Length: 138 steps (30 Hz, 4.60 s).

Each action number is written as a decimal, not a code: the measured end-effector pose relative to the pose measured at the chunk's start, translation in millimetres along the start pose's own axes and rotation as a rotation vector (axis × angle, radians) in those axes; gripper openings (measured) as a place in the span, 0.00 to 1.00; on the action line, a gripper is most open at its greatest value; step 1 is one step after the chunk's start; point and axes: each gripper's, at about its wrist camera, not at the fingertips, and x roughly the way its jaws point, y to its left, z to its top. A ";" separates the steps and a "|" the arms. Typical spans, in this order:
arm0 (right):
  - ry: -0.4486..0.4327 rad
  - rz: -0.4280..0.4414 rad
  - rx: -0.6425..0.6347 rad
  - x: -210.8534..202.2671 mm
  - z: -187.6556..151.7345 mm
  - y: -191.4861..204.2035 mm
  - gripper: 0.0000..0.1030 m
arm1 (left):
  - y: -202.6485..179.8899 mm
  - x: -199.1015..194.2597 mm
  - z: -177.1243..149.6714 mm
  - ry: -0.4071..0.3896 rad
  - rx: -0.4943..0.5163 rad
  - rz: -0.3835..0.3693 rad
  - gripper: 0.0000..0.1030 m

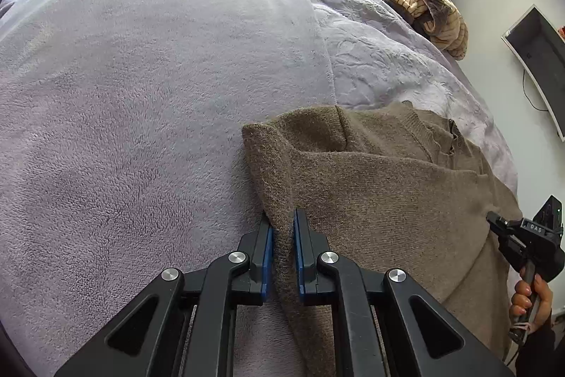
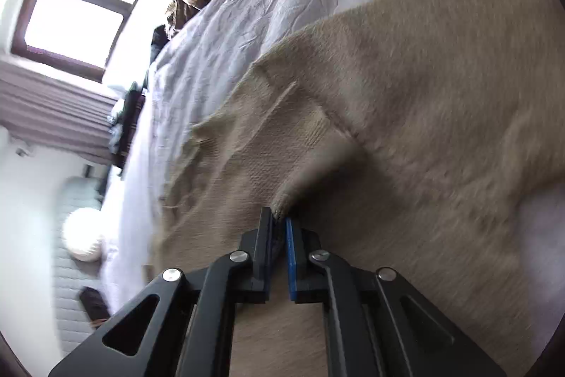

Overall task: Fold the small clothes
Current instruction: 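Grasp the sweater's side edge with both tools and fold it over the body, then open both tools and release the folded side onto the sweater, then move the right tool to the cuff of the other sleeve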

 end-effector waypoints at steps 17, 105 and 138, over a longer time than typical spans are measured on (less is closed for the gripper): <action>-0.006 -0.135 -0.223 -31.5 1.5 -3.8 0.10 | -63.2 -17.1 -40.3 -0.027 0.139 0.119 0.12; -0.030 0.263 -0.051 -228.8 -62.2 -143.7 1.00 | -264.0 -73.3 -196.0 -0.093 0.226 0.243 0.99; -0.283 0.174 0.232 -262.1 46.6 -247.5 0.78 | -329.8 -17.4 -180.0 -0.032 0.279 0.211 0.99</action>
